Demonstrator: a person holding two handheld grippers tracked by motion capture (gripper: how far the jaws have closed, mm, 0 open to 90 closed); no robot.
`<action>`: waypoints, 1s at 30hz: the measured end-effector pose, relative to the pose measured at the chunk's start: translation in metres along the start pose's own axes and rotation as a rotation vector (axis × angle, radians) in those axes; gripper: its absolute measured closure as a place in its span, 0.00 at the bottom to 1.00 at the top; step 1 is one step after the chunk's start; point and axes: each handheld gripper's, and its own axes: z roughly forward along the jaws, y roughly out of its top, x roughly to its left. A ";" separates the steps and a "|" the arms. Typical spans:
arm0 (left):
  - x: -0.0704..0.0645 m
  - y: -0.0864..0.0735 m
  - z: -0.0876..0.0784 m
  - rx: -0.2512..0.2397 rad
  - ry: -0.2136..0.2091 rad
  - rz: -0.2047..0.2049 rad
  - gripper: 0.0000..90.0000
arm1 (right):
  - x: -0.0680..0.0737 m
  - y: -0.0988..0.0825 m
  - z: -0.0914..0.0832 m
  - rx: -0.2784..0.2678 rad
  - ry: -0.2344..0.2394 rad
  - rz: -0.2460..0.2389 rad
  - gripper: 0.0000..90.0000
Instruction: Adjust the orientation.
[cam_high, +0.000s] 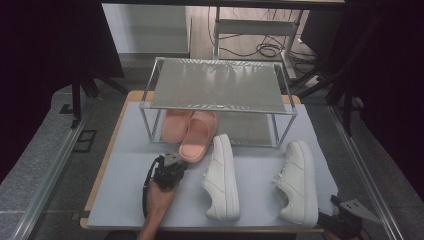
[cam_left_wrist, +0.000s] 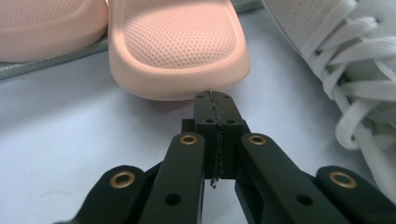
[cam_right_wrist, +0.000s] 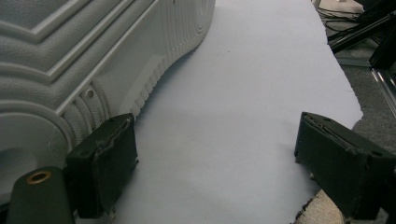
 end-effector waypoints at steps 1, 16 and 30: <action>0.001 0.001 0.002 -0.003 -0.001 -0.005 1.00 | 0.000 0.000 0.000 0.000 0.000 0.000 0.15; 0.003 0.019 0.027 0.000 0.007 -0.024 1.00 | 0.000 0.000 0.000 0.000 0.001 0.000 0.14; 0.009 0.034 0.048 0.009 0.040 -0.021 1.00 | 0.000 0.000 0.000 0.000 0.001 -0.002 0.15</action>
